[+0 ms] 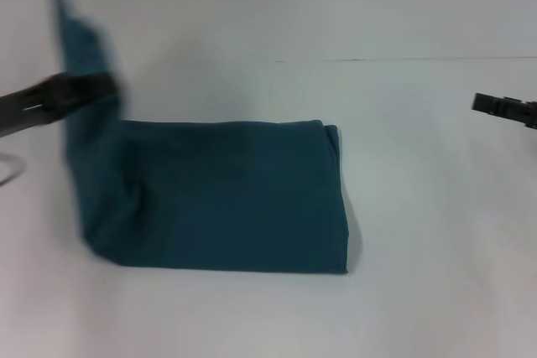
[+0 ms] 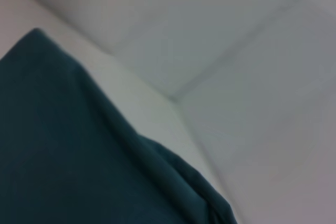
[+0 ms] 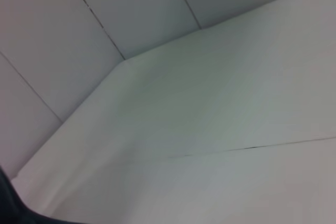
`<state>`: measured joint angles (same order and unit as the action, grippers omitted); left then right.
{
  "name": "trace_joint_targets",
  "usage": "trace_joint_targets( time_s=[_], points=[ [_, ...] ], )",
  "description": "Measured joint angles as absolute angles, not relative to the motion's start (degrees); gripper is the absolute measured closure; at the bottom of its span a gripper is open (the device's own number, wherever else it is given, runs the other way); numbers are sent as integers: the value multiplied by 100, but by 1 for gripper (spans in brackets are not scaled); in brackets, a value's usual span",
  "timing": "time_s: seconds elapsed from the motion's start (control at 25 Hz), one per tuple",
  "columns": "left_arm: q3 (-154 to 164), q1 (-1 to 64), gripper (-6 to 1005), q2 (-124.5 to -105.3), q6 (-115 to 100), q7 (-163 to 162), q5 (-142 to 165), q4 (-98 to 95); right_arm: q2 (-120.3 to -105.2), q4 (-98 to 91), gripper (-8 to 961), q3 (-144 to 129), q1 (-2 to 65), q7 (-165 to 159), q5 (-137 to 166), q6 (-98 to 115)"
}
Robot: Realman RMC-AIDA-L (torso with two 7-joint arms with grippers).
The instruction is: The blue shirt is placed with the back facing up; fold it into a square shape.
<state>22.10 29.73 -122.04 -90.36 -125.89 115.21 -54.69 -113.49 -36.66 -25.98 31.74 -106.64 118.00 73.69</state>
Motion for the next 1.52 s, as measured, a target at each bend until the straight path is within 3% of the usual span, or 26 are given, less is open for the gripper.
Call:
trace_joint_targets(
  time_s=[0.12, 0.56, 0.8, 0.88, 1.08, 1.52],
  points=[
    [2811, 3273, 933, -12418, -8902, -12409, 11106, -5119, -11282, -3690, 118, -2596, 3082, -10619, 11809, 7381],
    [3595, 4176, 923, -12465, -6952, -9171, 9266, -162, -10900, -3701, 119, -2587, 2800, -10473, 11859, 7394],
    [3168, 4319, 918, -12468, -6843, -7326, 9132, 1121, -10825, -3709, 118, -2609, 2810, -10464, 11896, 7386],
    [3175, 4307, 703, -12468, -6984, -7338, 9188, 1125, -10824, -3707, 118, -2627, 2835, -10469, 11933, 7369],
    [3240, 4117, 495, -12457, -7989, -7601, 9493, 714, -10856, -3680, 118, -2663, 2941, -10662, 12172, 7339],
    [2911, 3308, 272, -12407, -8092, -8747, 9428, -1418, -10903, -3675, 119, -2672, 3069, -11144, 12165, 7703]
  ],
)
